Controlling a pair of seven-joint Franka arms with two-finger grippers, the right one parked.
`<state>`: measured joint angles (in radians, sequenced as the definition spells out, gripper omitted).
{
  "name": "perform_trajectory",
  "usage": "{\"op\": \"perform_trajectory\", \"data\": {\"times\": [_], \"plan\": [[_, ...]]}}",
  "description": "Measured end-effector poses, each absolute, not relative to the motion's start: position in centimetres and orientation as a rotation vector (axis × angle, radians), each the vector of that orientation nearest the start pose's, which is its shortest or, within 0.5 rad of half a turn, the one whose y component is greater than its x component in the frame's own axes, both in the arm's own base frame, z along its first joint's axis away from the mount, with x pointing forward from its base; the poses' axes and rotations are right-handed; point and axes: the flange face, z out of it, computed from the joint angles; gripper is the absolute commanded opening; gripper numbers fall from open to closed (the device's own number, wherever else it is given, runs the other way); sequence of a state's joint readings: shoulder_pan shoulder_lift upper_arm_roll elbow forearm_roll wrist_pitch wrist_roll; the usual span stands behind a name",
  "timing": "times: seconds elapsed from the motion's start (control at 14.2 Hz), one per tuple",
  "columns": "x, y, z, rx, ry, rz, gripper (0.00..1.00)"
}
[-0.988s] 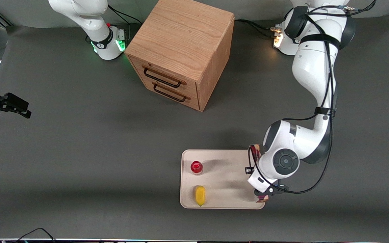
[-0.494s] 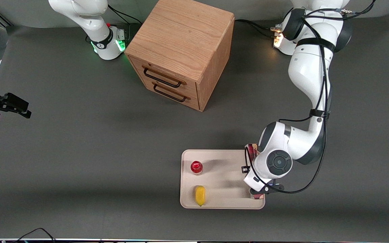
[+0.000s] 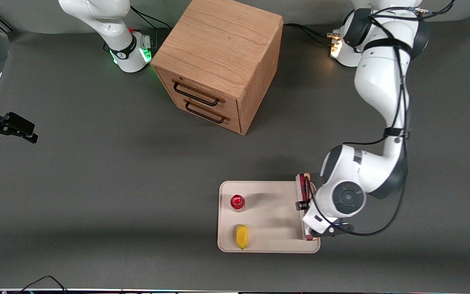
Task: Place red cookie box on tray
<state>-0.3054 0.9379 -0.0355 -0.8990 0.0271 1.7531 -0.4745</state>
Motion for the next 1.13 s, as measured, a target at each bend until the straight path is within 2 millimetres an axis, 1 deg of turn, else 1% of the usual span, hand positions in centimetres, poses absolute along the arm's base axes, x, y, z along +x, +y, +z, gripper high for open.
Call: {"op": "perform_trajectory", "data": {"times": [0.14,0.21,0.28,0.35,0.49,0.56,0.64,0.71,0.78,0.99,1.13], "plan": [[74.0,-20.1,37.4,-3.096,-0.259,0.08,1.0],[74.0,-17.4,40.1,-3.095,-0.25,0.061,1.0],[73.5,-14.5,42.3,-3.096,-0.202,0.055,1.0],[72.7,-11.3,44.0,-3.096,-0.144,0.066,1.0],[69.9,-5.3,46.9,-3.1,-0.049,0.101,1.0],[68.3,-2.9,48.2,-3.099,-0.029,0.114,1.0],[66.6,-1.0,49.4,-3.097,-0.016,0.121,1.0],[64.9,0.4,50.6,-3.094,-0.003,0.119,1.0],[63.2,1.3,52.0,-3.095,0.005,0.111,1.0],[58.3,2.2,56.6,-3.105,-0.005,0.078,1.0],[55.4,2.5,59.7,-3.112,-0.007,0.063,1.0]]}}
